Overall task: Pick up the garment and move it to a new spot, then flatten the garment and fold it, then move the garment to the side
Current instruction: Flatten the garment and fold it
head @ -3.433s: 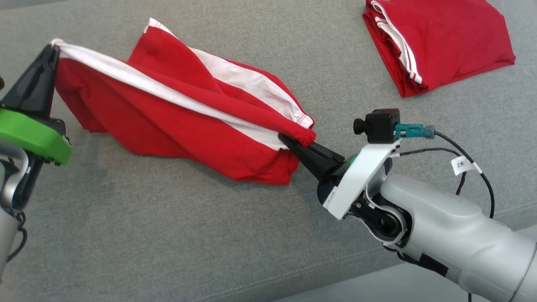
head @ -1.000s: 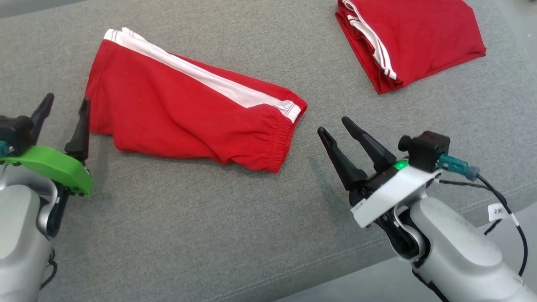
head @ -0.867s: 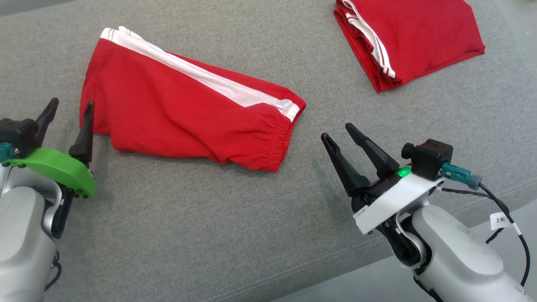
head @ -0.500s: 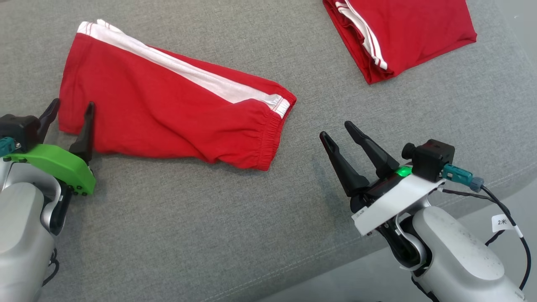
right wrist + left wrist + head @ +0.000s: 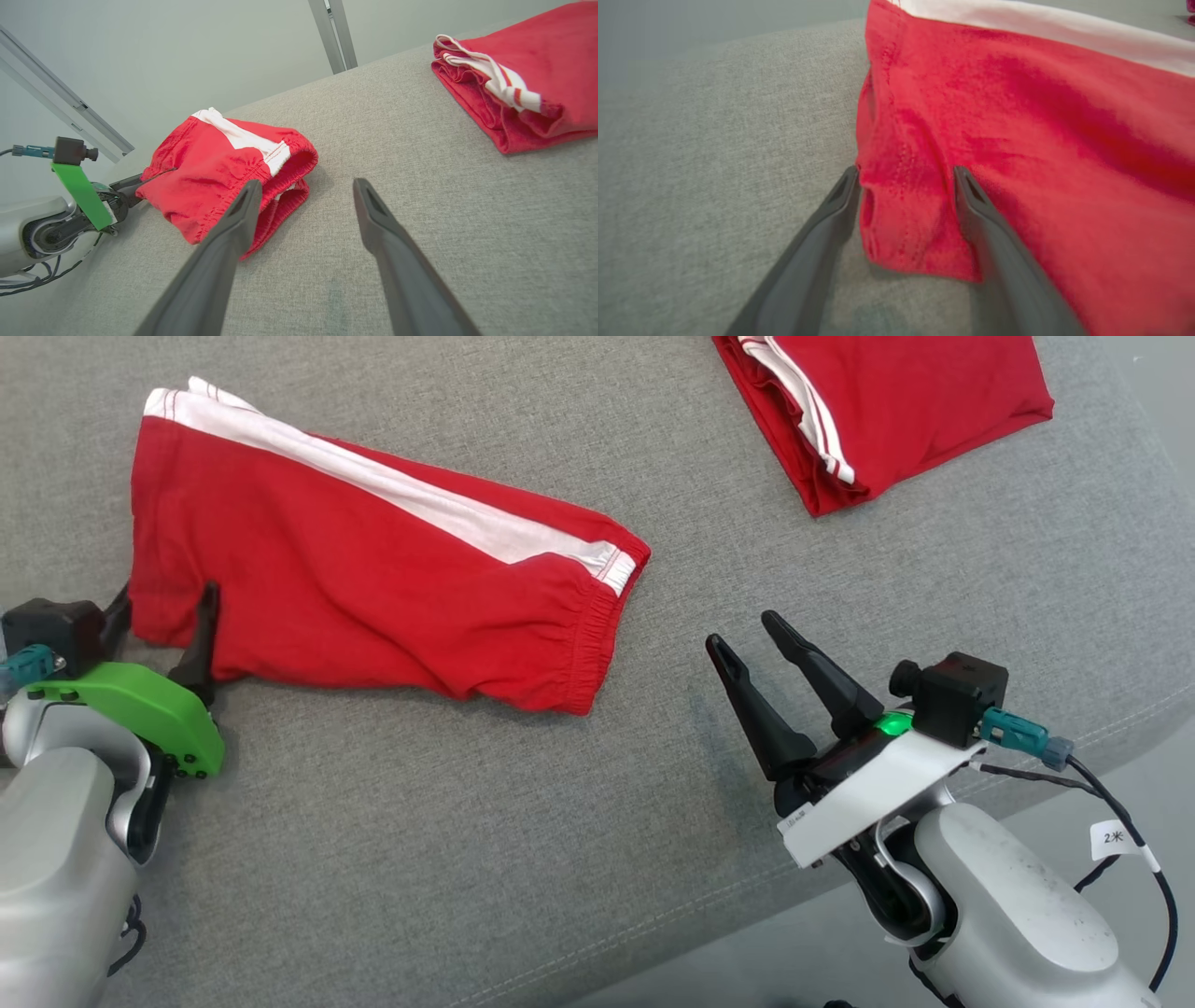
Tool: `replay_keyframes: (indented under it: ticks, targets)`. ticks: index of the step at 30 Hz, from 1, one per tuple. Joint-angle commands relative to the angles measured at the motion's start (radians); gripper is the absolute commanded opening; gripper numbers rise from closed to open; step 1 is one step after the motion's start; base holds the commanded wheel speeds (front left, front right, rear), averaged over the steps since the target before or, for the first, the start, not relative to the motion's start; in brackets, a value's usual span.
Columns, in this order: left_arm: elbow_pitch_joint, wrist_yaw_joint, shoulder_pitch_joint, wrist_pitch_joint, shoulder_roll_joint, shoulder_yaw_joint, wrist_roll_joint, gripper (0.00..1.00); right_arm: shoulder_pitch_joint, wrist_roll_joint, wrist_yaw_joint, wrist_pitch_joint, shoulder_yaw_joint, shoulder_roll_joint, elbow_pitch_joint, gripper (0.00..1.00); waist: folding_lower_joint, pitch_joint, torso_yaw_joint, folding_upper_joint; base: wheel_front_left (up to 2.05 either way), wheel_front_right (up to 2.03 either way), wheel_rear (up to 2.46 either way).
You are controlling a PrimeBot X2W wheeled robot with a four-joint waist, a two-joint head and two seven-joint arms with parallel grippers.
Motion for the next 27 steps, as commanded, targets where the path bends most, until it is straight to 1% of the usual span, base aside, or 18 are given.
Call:
replay_keyframes:
  ticks: [1,2,3,5,8,10,12,19,27]
  targets:
    - [0.008,-0.002,0.007,0.012,-0.009,-0.025,-0.023,0.97,0.005,-0.010,0.000,0.004,0.003,0.005,-0.006,1.00,0.0001,-0.002,-0.001,-0.0001,0.00,0.00,0.00]
    - [0.016,-0.002,0.002,0.013,-0.003,-0.039,-0.030,0.39,0.004,-0.010,0.000,0.006,0.004,0.005,-0.007,1.00,0.0001,-0.004,-0.002,-0.0001,0.00,0.00,0.00]
    - [0.018,-0.002,-0.001,0.012,0.000,-0.053,-0.037,0.00,0.003,-0.010,0.000,0.006,0.005,0.006,-0.008,1.00,0.0001,-0.006,-0.002,-0.0001,0.00,0.00,0.00]
    - [0.017,-0.002,-0.014,0.008,0.007,-0.085,-0.065,0.00,0.007,-0.009,0.000,0.009,0.005,0.001,-0.010,1.00,0.0001,-0.012,0.001,-0.0001,0.00,0.00,0.00]
    - [0.019,-0.002,-0.017,0.006,0.009,-0.089,-0.072,0.00,0.010,-0.009,0.000,0.010,0.003,-0.001,-0.009,1.00,0.0001,-0.017,0.004,-0.0001,0.00,0.00,0.00]
    - [0.023,-0.001,-0.014,0.003,0.009,-0.106,-0.084,0.00,0.019,-0.006,0.000,0.010,0.005,-0.003,-0.007,1.00,0.0001,-0.035,0.015,-0.0001,0.00,0.00,0.00]
    - [0.013,-0.001,-0.009,0.002,0.007,-0.101,-0.083,0.00,0.024,0.000,0.000,0.010,0.012,-0.005,-0.005,1.00,0.0001,-0.051,0.026,-0.0001,0.00,0.00,0.00]
    - [-0.022,-0.001,0.067,0.001,-0.026,-0.039,-0.047,0.00,0.033,0.024,0.000,0.007,0.029,-0.012,0.015,1.00,0.0001,-0.124,0.082,-0.0001,0.00,0.00,0.00]
    - [-0.045,0.004,0.198,0.001,-0.096,0.071,-0.002,0.00,0.050,0.049,0.000,0.000,0.040,-0.016,0.042,1.00,0.0001,-0.197,0.141,-0.0001,0.00,0.00,0.00]
